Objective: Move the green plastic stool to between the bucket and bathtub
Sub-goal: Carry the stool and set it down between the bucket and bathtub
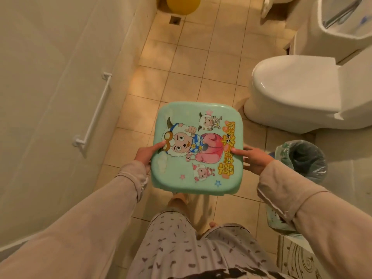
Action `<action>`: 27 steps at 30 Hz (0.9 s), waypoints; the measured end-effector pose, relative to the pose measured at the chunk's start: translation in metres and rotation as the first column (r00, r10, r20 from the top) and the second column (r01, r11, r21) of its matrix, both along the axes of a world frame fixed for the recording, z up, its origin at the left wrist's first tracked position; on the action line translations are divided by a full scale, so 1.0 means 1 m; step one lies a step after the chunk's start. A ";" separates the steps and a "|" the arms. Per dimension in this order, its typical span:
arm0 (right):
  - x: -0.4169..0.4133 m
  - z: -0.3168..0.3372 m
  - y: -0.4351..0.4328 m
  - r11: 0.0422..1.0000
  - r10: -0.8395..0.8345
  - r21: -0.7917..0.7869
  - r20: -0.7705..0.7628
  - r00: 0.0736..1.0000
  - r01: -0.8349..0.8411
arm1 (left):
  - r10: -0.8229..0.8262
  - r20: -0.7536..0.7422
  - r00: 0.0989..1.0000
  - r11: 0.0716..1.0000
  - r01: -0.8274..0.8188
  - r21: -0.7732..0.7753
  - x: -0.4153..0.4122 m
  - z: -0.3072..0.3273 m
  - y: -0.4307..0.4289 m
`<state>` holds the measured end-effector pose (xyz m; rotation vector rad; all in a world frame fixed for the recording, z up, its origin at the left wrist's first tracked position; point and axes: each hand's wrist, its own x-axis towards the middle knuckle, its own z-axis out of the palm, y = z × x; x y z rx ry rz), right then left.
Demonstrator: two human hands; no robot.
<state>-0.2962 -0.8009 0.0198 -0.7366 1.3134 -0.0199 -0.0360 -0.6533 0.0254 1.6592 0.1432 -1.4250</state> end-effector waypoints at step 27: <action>0.177 -0.003 -0.234 0.999 -0.028 0.017 -0.003 1.000 0.028 | 0.040 -0.086 0.995 0.999 -0.040 -0.002 0.202 0.003 -0.241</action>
